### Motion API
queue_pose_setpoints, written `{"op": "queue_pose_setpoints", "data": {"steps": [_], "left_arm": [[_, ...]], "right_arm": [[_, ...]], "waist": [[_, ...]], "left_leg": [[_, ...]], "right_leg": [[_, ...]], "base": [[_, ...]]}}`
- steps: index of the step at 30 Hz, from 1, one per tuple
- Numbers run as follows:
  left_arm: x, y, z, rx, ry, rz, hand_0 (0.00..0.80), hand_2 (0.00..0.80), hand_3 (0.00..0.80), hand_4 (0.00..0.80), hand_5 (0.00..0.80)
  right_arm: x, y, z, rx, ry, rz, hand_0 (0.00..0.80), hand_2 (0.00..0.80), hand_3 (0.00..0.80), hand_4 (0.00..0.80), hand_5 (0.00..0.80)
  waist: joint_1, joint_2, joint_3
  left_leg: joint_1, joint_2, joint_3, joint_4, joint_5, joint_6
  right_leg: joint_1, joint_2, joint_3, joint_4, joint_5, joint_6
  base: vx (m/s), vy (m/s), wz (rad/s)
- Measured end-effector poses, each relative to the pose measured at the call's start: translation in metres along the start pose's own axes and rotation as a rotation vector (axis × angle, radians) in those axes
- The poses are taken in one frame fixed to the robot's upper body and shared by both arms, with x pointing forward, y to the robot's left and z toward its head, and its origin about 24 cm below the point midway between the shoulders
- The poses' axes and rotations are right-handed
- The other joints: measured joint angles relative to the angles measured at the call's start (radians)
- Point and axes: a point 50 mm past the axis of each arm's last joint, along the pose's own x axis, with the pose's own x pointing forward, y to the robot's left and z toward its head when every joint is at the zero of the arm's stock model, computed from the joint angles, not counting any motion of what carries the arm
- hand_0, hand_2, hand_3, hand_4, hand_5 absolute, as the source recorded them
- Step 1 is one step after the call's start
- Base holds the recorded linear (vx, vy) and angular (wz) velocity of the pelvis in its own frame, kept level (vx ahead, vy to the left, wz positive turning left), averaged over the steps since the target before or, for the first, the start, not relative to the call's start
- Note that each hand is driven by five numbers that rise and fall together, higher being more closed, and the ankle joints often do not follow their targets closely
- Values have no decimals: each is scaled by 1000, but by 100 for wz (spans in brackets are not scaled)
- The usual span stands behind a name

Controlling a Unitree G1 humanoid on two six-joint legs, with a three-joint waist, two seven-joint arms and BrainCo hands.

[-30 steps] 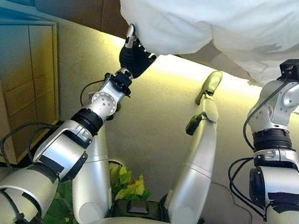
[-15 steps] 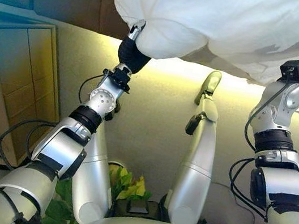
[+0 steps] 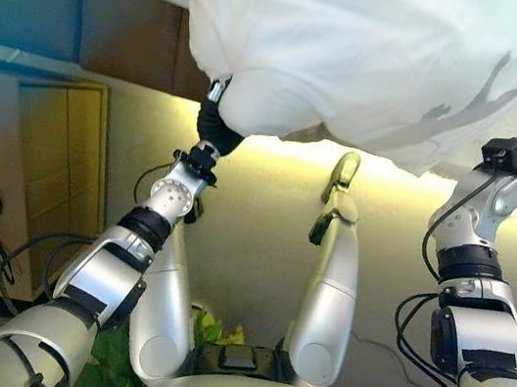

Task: Make the bed neatly

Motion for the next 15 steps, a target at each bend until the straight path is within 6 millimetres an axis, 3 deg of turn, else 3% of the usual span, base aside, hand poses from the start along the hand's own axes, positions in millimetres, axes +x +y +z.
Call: {"op": "queue_pose_setpoints", "data": {"steps": [2, 6, 15], "left_arm": [[-6, 7, -1, -7, 8, 30, 800, 800, 800, 800, 800], [-18, 17, 2, -32, 0, 81, 800, 800, 800, 800, 800], [-50, 46, -1, -40, 33, 255, 800, 800, 800, 800, 800]], "right_arm": [[0, -3, 1, 6, 0, -4, 0, 0, 0, 0, 0], [2, -8, 4, 24, -10, -21, 0, 0, 0, 0, 0], [-1, -22, 5, -12, -4, -48, 0, 0, 0, 0, 0]], "waist": [[2, 0, 0], [13, 0, -1], [34, 0, -1]], "left_leg": [[43, -2, -21, -27, 5, -9], [116, -3, -56, -78, 29, -36], [313, -5, -66, -186, 48, -54]], "right_leg": [[58, -1, -38, -14, -21, -14], [159, 6, -91, -48, -27, -8], [380, 19, -148, -148, -26, -8]], "base": [[50, -109, 19], [57, -130, 22], [76, -44, 9]]}}
